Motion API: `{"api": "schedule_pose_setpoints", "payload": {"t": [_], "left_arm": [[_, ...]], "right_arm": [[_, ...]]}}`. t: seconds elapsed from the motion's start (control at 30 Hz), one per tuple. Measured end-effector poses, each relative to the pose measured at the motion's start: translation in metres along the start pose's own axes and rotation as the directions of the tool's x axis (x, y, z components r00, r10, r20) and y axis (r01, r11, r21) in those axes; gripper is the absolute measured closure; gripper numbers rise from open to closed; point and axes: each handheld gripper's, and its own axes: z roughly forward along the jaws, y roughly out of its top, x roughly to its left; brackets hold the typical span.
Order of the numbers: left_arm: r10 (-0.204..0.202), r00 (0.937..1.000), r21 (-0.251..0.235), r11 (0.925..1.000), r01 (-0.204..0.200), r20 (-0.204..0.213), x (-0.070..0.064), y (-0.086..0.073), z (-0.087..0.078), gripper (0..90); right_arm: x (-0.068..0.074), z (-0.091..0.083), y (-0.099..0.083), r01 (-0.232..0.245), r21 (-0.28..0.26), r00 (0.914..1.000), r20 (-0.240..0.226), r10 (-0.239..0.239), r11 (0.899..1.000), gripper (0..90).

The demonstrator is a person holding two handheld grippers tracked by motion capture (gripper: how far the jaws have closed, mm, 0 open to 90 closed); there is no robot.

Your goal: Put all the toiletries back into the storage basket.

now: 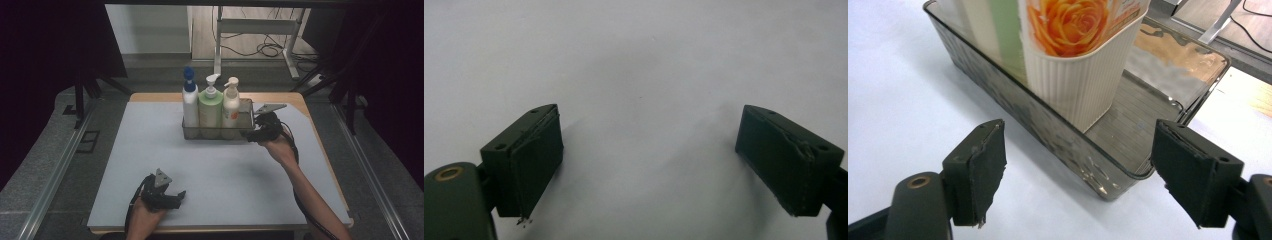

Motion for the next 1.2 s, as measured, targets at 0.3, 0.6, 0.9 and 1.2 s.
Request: {"api": "schedule_pose_setpoints", "payload": {"t": [0.3, 0.6, 0.9, 1.2], "left_arm": [[0.000, 1.0000, 0.000, 1.0000, 0.000, 0.000, 0.000, 0.000, 0.000, 11.5], [-0.001, 1.0000, 0.000, 1.0000, 0.001, -0.001, 0.000, 0.000, 0.000, 11.5], [-0.005, 1.0000, -0.004, 1.0000, 0.005, -0.001, 0.000, 0.000, 0.000, 11.5], [-0.007, 1.0000, -0.005, 1.0000, 0.007, -0.001, -0.001, 0.000, 0.000, 11.5]], "right_arm": [[0.007, -0.011, -0.006, 0.033, -0.001, 0.9993, -0.016, -0.033, 0.999, 18.3], [0.010, -0.022, -0.014, 0.049, 0.004, 0.9986, -0.022, -0.049, 0.999, 14.8], [0.010, -0.034, -0.026, 0.051, 0.009, 0.9985, -0.019, -0.051, 0.999, 13.7], [0.011, -0.044, -0.041, 0.050, 0.014, 0.9984, -0.026, -0.049, 0.999, 13.3]]}}
